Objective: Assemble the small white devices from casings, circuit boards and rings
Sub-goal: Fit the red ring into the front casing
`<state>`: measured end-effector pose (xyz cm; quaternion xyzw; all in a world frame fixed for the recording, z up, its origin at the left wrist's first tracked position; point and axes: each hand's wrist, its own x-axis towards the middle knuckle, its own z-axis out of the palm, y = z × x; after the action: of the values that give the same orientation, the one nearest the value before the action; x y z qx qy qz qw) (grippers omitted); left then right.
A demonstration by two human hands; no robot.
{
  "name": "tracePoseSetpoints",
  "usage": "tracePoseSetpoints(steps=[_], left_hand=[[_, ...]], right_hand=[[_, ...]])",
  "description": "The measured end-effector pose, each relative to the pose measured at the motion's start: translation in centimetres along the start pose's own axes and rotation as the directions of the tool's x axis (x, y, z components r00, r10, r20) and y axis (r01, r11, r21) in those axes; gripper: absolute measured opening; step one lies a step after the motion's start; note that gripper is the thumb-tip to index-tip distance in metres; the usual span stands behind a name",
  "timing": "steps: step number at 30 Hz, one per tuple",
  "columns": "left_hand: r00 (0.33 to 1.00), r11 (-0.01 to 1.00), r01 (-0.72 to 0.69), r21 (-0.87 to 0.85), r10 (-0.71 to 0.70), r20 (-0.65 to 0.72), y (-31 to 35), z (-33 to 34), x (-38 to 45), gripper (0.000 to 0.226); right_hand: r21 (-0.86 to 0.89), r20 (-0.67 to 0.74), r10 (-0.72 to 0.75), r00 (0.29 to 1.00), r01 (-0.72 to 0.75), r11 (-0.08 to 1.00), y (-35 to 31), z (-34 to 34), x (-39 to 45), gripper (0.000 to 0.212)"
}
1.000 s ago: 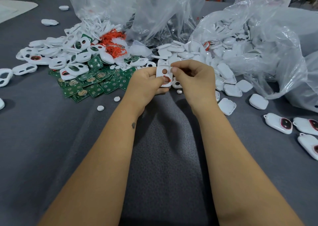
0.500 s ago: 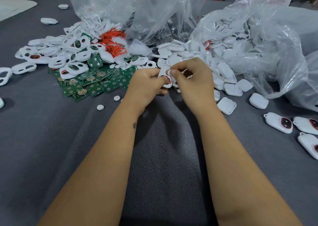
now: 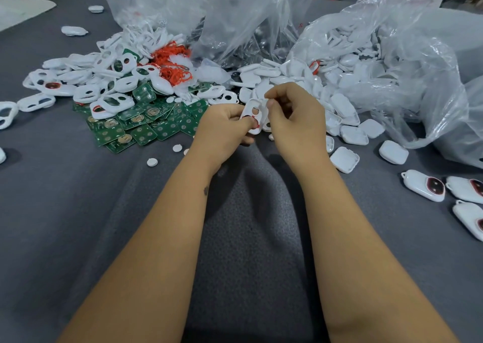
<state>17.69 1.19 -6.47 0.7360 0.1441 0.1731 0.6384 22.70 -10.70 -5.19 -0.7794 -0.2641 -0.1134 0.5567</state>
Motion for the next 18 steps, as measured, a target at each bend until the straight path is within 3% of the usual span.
tracePoseSetpoints(steps=[6, 12, 18], left_hand=[[1.000, 0.999, -0.015, -0.028, 0.016, 0.014, -0.14, -0.21, 0.03, 0.027], [0.999, 1.000, -0.028, -0.010, 0.028, 0.039, -0.13, -0.05, -0.14, 0.018], [0.998, 0.995, -0.016, -0.100, 0.023, 0.065, 0.26, 0.07, -0.58, 0.013]], right_hand=[[-0.002, 0.042, 0.062, 0.997, -0.062, 0.998, 0.08, 0.07, 0.14, 0.019], [-0.044, 0.003, 0.037, 0.999, -0.037, 0.998, 0.06, 0.37, -0.01, 0.016], [-0.071, 0.001, 0.019, 1.000, -0.019, 0.997, 0.23, 0.54, -0.05, 0.016]])
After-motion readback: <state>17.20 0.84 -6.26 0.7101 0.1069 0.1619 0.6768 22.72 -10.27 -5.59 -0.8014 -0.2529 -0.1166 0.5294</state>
